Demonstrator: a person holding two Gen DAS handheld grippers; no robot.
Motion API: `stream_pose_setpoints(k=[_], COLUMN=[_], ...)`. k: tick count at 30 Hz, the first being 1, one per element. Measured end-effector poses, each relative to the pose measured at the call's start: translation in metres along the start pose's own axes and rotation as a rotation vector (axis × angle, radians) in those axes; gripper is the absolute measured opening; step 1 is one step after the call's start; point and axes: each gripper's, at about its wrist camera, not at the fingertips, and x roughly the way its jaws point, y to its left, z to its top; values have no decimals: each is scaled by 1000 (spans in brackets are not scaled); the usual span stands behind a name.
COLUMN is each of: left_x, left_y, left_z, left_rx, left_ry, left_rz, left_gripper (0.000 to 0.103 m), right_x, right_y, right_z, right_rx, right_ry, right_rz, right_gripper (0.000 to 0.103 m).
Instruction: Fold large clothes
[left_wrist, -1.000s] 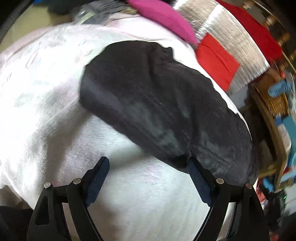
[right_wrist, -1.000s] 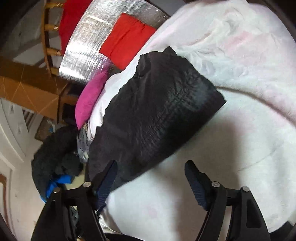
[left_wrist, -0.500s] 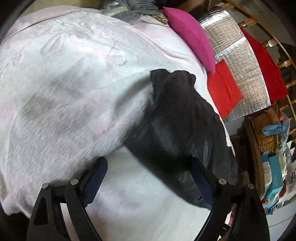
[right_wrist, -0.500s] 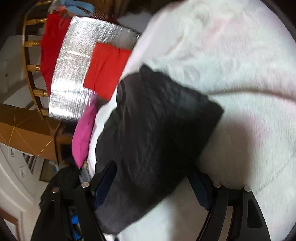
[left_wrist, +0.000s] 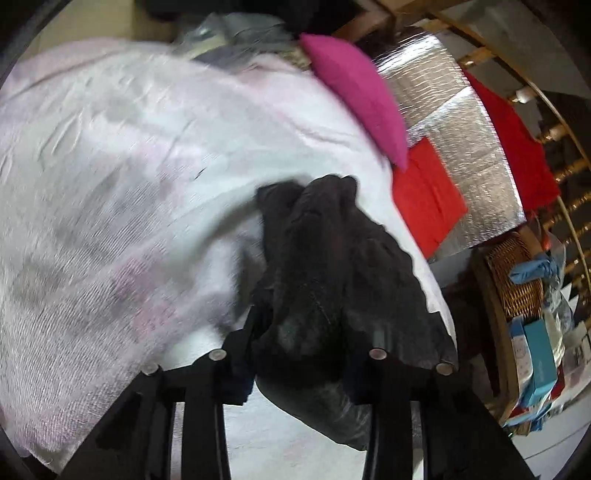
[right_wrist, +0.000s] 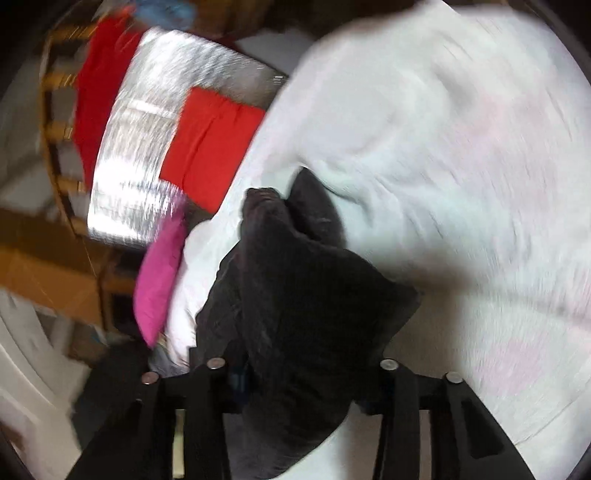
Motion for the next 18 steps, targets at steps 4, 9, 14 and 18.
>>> stream_pose_setpoints(k=[4, 9, 14, 18], left_x=[1, 8, 2, -14], left_y=[4, 11, 10, 5], left_z=[-2, -9, -10, -21], left_rx=[32, 42, 12, 90], left_ry=[10, 43, 22, -41], left_rz=[37, 100, 141, 223], left_gripper=[36, 43, 61, 65], right_x=[2, 23, 13, 2], right_y=[10, -15, -13, -33], right_z=[2, 3, 2, 9], right_rx=[-106, -52, -59, 71], right_ry=[-19, 38, 65, 78], right_rz=[-85, -128, -114, -28], right_gripper=[40, 40, 55, 61])
